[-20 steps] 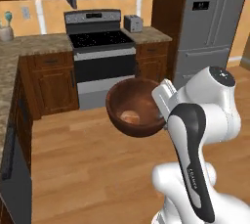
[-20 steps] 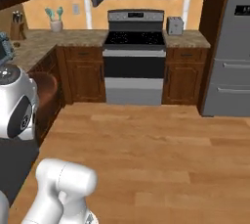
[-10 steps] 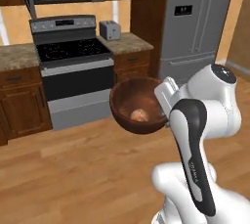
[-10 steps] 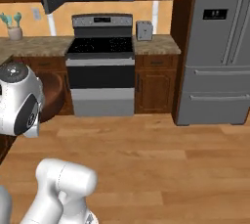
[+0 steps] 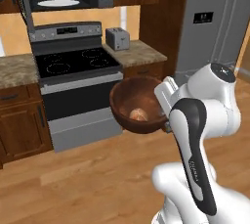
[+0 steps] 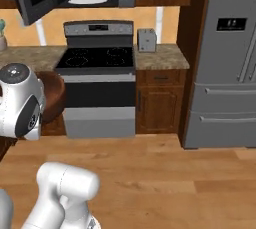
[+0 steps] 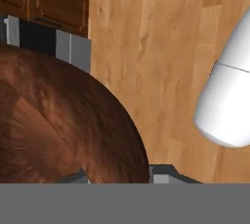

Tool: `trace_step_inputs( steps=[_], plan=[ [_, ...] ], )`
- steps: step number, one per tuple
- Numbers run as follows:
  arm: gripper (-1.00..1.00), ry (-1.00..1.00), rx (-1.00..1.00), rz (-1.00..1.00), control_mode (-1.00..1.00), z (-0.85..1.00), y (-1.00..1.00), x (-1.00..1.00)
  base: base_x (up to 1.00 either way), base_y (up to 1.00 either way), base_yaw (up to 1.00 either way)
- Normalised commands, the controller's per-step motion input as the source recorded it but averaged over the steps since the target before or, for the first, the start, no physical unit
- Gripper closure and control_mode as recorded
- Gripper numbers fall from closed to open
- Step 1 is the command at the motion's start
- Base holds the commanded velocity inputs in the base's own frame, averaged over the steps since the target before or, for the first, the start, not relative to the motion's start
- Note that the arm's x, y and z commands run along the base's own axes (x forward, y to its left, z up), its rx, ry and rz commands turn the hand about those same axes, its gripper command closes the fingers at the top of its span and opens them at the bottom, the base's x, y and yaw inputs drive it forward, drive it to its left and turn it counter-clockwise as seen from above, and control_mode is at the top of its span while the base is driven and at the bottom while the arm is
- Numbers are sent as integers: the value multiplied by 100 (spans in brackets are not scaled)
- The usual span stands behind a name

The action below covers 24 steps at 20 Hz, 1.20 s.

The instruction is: Pick the onion from the sink and place it in the bowl. Then pick the bowl and place it in the microwave. Then close the microwave door and press the start button.

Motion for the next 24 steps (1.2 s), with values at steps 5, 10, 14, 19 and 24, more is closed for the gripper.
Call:
trace_step_inputs(
  steps=[5,10,14,19,24],
  plan=[
    [100,0,0,0,100,0,0,0,100,-1,0],
    [100,0,0,0,100,0,0,0,100,0,1],
    [100,0,0,0,100,0,0,0,95,0,5],
    [100,0,0,0,100,0,0,0,76,0,9],
    [100,0,0,0,100,0,0,0,69,0,7]
  ],
)
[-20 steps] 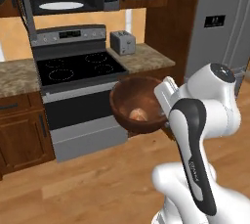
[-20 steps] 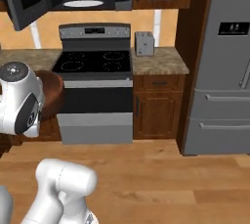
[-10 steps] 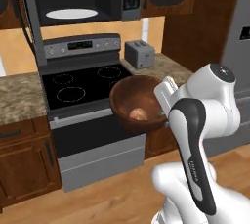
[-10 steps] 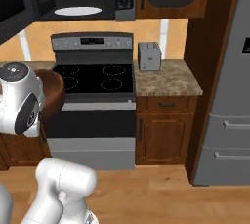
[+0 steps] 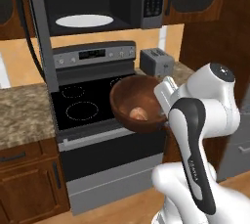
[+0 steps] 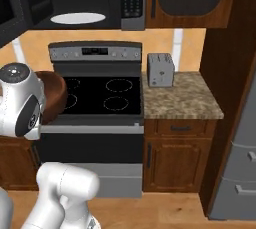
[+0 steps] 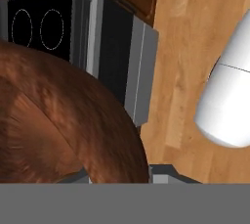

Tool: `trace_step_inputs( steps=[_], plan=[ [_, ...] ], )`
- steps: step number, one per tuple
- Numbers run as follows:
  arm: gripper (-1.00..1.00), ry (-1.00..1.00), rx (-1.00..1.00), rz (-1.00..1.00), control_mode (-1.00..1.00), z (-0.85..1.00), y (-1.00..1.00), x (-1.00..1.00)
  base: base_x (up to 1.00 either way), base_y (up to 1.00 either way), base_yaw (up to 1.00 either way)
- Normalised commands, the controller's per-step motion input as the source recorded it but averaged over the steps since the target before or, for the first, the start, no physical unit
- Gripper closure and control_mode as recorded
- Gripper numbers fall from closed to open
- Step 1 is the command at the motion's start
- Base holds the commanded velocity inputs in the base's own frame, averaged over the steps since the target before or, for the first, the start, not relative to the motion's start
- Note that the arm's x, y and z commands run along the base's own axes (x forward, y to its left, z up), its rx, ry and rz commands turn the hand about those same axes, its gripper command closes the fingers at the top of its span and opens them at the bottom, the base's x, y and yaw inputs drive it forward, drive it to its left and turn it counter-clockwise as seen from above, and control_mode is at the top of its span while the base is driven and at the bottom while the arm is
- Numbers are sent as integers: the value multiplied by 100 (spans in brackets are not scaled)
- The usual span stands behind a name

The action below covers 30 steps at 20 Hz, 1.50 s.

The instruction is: Pick the onion from the sink and place it in the bowl. Then pick the bowl and place it in the microwave. Then close the microwave door and press the start button.

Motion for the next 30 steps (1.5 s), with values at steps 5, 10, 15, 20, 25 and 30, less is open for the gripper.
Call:
trace_step_inputs(
  steps=[5,10,15,20,25,30],
  plan=[
    [100,0,0,0,100,0,0,0,71,0,5],
    [100,0,0,0,100,0,0,0,53,-11,10],
    [100,0,0,0,100,0,0,0,62,-2,12],
    [100,0,0,0,100,0,0,0,60,-2,7],
    [100,0,0,0,100,0,0,0,34,-5,5],
    [100,0,0,0,100,0,0,0,35,-6,10]
  ],
)
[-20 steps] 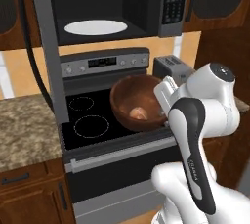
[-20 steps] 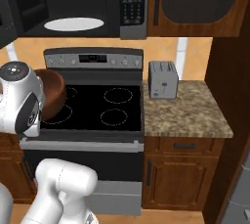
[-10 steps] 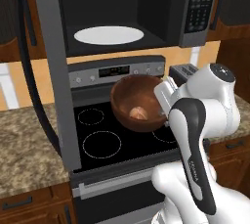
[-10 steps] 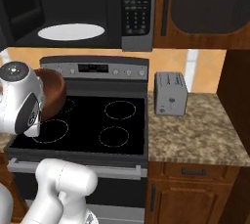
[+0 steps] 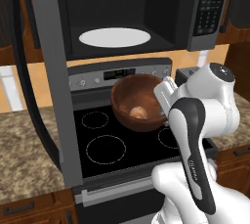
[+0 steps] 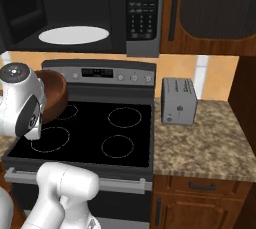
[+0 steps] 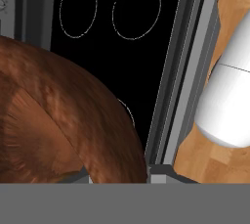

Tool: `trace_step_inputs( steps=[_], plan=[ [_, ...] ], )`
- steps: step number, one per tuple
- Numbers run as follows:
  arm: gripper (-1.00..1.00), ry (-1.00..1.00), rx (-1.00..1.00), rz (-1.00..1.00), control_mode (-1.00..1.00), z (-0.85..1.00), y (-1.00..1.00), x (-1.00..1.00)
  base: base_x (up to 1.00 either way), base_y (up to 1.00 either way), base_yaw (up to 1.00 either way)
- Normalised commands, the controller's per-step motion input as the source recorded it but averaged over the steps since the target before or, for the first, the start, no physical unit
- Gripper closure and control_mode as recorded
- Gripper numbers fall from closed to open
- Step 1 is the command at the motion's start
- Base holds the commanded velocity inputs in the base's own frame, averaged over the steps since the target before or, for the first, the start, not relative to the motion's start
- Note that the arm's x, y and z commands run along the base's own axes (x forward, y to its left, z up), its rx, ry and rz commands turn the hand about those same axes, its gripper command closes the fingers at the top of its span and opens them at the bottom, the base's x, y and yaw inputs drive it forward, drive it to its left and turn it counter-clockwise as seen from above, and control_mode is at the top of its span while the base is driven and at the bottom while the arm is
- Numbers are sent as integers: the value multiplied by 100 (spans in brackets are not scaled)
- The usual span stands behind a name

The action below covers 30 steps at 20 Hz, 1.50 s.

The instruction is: Pick the onion from the sink and place it in the bowl. Then pick the bowl and place it in the microwave. Then close the microwave door and press the start button.

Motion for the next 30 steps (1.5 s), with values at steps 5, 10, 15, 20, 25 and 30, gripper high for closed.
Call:
trace_step_inputs(
  steps=[5,10,15,20,25,30],
  plan=[
    [100,0,3,5,-100,-3,-4,-2,8,-4,5],
    [100,-8,2,1,-100,54,-17,-82,0,0,0],
    [100,-9,0,-3,-100,100,-9,5,0,0,0],
    [100,0,0,-11,-100,68,-38,76,0,0,0],
    [100,-2,0,-5,-100,17,1,87,0,0,0],
    [100,-4,3,0,-100,4,0,86,0,0,0]
  ],
)
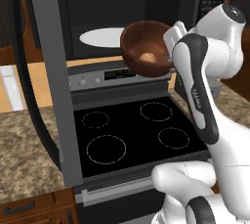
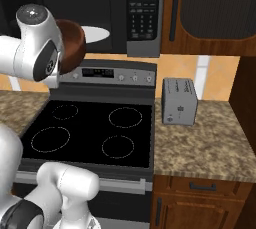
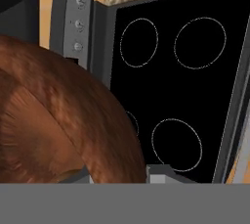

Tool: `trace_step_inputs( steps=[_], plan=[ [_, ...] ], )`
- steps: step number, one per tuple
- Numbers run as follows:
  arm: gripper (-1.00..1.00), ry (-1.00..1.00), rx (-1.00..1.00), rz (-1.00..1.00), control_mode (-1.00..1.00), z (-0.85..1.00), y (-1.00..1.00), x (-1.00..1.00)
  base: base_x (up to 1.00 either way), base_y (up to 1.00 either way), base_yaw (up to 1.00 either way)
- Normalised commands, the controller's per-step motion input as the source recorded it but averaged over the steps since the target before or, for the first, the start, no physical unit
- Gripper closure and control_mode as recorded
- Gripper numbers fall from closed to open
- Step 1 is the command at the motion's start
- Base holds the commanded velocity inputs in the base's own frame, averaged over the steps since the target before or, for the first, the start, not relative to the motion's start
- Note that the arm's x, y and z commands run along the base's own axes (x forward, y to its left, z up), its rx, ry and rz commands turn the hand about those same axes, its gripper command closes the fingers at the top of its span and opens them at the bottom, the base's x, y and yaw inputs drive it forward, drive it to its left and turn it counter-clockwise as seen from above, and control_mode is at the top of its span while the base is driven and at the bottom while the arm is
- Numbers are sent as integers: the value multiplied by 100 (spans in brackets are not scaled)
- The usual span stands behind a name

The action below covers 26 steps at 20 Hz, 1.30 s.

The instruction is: Pick the onion from the sink and place it in the bowl. Then pick the bowl and place it in the microwave. Then close the microwave door and press the start button.

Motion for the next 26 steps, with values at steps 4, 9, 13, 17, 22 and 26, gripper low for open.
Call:
trace_step_inputs(
  steps=[4,9,13,17,22,26],
  plan=[
    [100,-6,3,0,-100,4,5,79,0,0,0],
    [100,-1,1,-3,-100,18,8,80,0,0,0],
    [100,0,1,0,-100,39,18,67,0,0,0],
    [100,0,2,0,-100,26,22,69,0,0,0],
    [100,0,0,0,-100,0,23,80,0,0,0],
    [100,2,0,0,-100,0,26,83,0,0,0]
  ],
)
